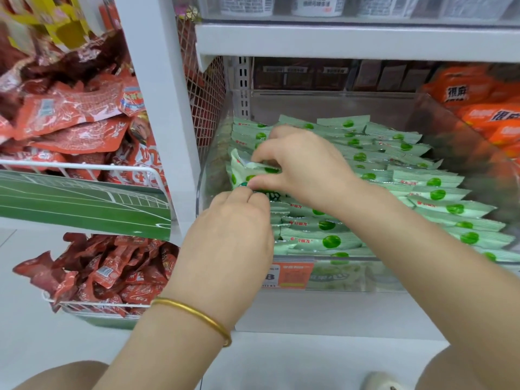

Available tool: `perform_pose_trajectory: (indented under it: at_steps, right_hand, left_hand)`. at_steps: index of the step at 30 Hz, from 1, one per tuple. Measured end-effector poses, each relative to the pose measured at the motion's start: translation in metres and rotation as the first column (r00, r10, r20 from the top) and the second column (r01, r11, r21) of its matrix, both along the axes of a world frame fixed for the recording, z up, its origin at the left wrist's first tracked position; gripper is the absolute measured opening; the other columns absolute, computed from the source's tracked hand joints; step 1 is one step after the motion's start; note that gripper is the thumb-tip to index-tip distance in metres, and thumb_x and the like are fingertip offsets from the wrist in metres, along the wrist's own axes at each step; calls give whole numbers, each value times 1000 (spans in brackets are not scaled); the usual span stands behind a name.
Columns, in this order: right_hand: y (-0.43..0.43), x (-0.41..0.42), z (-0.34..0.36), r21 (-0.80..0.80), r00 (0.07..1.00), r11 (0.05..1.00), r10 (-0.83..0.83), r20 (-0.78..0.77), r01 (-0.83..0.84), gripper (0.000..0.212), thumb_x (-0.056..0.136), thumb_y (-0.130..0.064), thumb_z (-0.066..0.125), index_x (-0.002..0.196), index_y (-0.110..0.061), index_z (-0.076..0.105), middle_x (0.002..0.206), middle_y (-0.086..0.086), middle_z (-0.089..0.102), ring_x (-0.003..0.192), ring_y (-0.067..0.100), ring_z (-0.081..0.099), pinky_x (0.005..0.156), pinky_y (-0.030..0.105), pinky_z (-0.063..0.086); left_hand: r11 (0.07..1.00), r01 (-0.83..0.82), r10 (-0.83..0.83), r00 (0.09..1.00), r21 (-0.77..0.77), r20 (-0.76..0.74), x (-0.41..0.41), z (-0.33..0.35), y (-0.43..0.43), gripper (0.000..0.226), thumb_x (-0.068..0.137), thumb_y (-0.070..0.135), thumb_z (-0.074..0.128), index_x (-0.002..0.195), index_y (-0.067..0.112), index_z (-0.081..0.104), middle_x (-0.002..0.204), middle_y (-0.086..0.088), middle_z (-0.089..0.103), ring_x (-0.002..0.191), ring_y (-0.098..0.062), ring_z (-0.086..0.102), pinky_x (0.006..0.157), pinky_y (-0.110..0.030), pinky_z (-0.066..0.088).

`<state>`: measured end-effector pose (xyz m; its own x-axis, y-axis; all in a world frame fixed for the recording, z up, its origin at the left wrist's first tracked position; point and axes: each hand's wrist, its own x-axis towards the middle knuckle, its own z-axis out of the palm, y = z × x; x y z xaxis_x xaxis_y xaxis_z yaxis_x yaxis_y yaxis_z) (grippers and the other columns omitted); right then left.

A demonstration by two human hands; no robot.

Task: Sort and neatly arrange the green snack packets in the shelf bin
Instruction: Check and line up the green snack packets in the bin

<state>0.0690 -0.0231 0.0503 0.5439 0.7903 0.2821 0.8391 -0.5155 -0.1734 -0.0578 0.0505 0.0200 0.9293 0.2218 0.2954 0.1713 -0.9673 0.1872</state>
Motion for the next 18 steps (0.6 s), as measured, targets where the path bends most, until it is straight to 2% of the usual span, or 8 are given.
perform_pose_trajectory:
  at_steps: [2, 4, 8, 12, 14, 16, 18]
  right_hand:
    - [-1, 2, 2, -9, 998, 999, 36, -60, -37, 40, 81, -49, 63, 112, -25, 66, 97, 1, 49, 98, 23, 52, 78, 33, 44]
    - [-8, 7, 7, 38, 991, 998, 62, -118, -58, 39, 80, -45, 67, 111, -22, 68, 92, 0, 51, 90, 21, 55, 82, 37, 46]
    - [-9, 10, 4, 37, 992, 995, 95, -83, -92, 27, 78, -38, 72, 99, -21, 73, 81, -5, 58, 85, 19, 56, 79, 38, 47]
    - [7, 8, -13, -56, 989, 987, 147, -29, -148, 21, 82, -35, 68, 96, -21, 74, 81, -2, 45, 87, 21, 42, 74, 36, 43]
    - [6, 10, -14, -63, 992, 990, 127, -17, -127, 21, 82, -38, 68, 95, -23, 74, 83, -2, 42, 89, 19, 40, 71, 33, 39]
    - [-1, 12, -11, -13, 994, 994, 104, -21, -104, 19, 79, -39, 71, 90, -25, 74, 84, -2, 44, 90, 19, 44, 71, 33, 40]
    - [-6, 13, -9, 55, 995, 995, 83, -46, -81, 13, 76, -36, 74, 82, -24, 74, 83, -3, 45, 89, 17, 44, 72, 34, 42]
  left_hand:
    - [1000, 9, -9, 999, 10, 32, 0, -4, 2, 17, 73, 2, 67, 90, 4, 65, 80, -11, 62, 72, -31, 61, 55, -38, 50]
    - [1000, 22, -21, 999, -10, 43, 0, -5, 2, 21, 68, -1, 72, 87, 5, 65, 79, -11, 63, 70, -32, 61, 55, -37, 51]
    - [1000, -2, 2, 994, -5, 108, 2, -7, 2, 27, 61, -1, 77, 87, 3, 67, 79, -11, 63, 67, -30, 62, 50, -32, 50]
    - [999, -27, 31, 986, -26, 164, 5, -5, 1, 26, 69, 4, 59, 93, -3, 64, 89, -17, 62, 75, -34, 62, 61, -34, 53]
    - [998, -45, 53, 984, -54, 170, 6, -3, 0, 30, 67, 2, 59, 95, -4, 64, 93, -19, 63, 80, -34, 64, 67, -32, 53]
    - [998, -52, 55, 986, -23, 157, 7, -4, 0, 34, 63, -2, 61, 96, -5, 65, 94, -20, 65, 84, -34, 66, 68, -32, 54]
    - [998, -60, 57, 992, 28, 109, 9, -8, 0, 39, 60, -3, 60, 99, -9, 64, 98, -23, 65, 92, -37, 66, 74, -41, 55]
